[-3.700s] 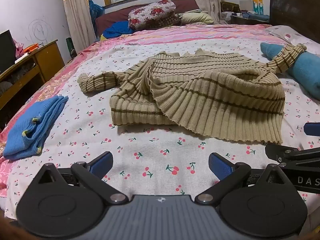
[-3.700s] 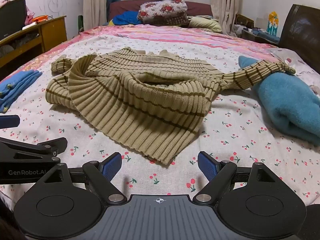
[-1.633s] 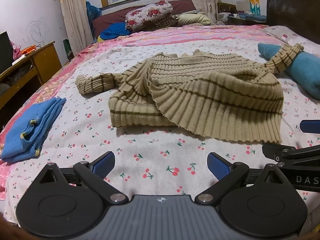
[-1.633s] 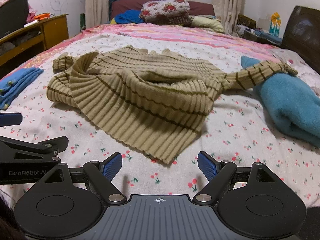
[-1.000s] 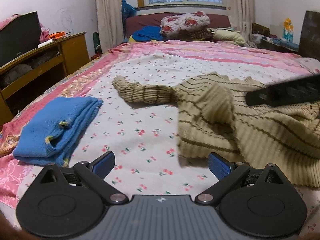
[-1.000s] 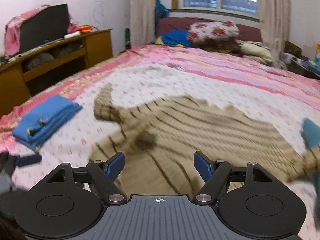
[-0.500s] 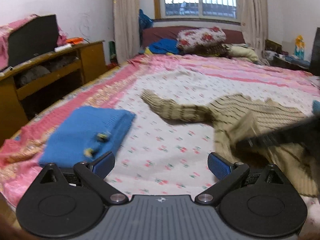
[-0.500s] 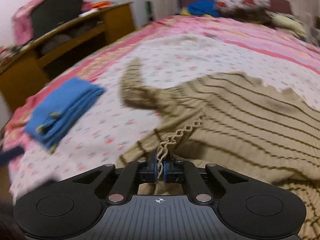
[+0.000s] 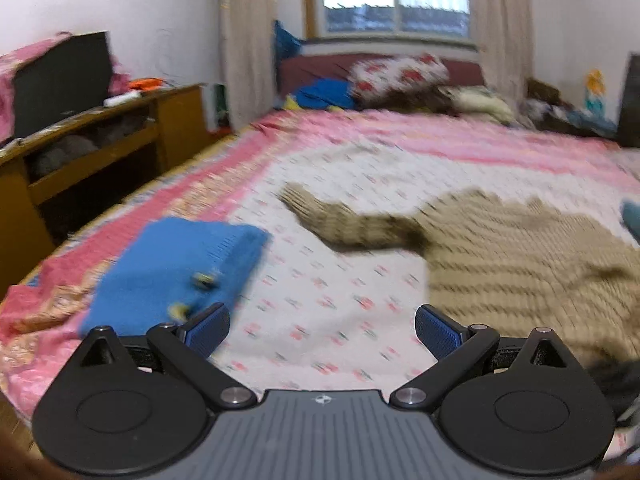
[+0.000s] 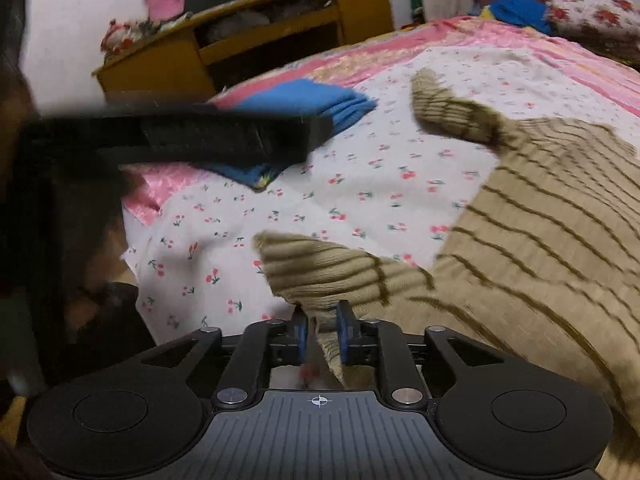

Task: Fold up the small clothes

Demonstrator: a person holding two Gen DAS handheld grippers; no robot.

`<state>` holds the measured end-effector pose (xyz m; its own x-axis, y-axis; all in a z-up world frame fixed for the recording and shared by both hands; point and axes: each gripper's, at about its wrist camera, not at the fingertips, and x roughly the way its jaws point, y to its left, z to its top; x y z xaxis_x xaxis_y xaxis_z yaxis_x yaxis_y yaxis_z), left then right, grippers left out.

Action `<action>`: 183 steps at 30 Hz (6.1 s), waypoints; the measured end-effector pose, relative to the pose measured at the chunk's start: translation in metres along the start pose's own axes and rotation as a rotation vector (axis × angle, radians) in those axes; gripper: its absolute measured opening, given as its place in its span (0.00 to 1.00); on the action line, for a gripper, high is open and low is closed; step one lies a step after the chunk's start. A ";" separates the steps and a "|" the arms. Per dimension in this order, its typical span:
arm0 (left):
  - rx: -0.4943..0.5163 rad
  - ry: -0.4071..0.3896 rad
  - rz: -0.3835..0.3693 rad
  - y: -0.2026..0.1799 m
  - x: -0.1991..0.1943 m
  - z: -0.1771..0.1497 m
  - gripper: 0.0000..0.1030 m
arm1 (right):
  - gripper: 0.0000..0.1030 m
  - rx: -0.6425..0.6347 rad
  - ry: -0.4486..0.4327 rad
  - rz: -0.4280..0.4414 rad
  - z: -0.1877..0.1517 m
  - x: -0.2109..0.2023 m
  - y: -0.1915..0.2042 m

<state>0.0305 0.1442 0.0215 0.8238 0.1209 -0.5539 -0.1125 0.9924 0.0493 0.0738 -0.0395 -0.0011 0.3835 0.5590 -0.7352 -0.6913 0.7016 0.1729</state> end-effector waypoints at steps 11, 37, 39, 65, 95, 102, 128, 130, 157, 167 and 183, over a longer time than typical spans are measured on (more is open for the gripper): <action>0.137 0.079 -0.099 -0.060 0.009 -0.021 1.00 | 0.26 0.382 -0.052 -0.444 -0.083 -0.109 -0.116; -0.043 0.397 -0.179 -0.071 -0.001 -0.065 0.67 | 0.07 0.575 -0.117 -0.382 -0.109 -0.108 -0.156; -0.053 0.387 -0.167 -0.072 0.000 -0.065 0.58 | 0.06 0.571 -0.128 -0.371 -0.109 -0.111 -0.155; -0.042 0.421 -0.171 -0.017 -0.027 -0.051 0.16 | 0.04 0.545 0.060 -0.353 -0.160 -0.210 -0.110; -0.028 0.444 -0.210 -0.007 0.006 -0.044 0.15 | 0.14 0.496 0.038 -0.446 -0.133 -0.174 -0.115; 0.000 0.450 -0.155 0.002 -0.005 -0.049 0.15 | 0.14 0.488 0.116 -0.442 -0.138 -0.151 -0.118; 0.166 0.396 -0.404 -0.116 0.012 -0.005 0.17 | 0.14 0.514 -0.027 -0.499 -0.110 -0.173 -0.168; 0.177 0.380 -0.416 -0.127 0.018 0.005 0.17 | 0.14 0.527 -0.054 -0.509 -0.103 -0.179 -0.181; 0.231 0.313 -0.590 -0.292 0.117 0.076 0.22 | 0.35 0.914 -0.291 -0.788 -0.042 -0.244 -0.434; 0.178 0.328 -0.574 -0.258 0.119 0.067 0.22 | 0.14 0.921 -0.239 -0.851 -0.031 -0.216 -0.458; 0.021 0.317 -0.467 -0.145 0.110 0.039 0.27 | 0.08 0.453 -0.346 -0.451 0.097 -0.128 -0.286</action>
<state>0.1593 0.0145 -0.0144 0.5762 -0.3407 -0.7429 0.2377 0.9395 -0.2465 0.2813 -0.2687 0.1068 0.7947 0.2274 -0.5627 -0.1273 0.9690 0.2117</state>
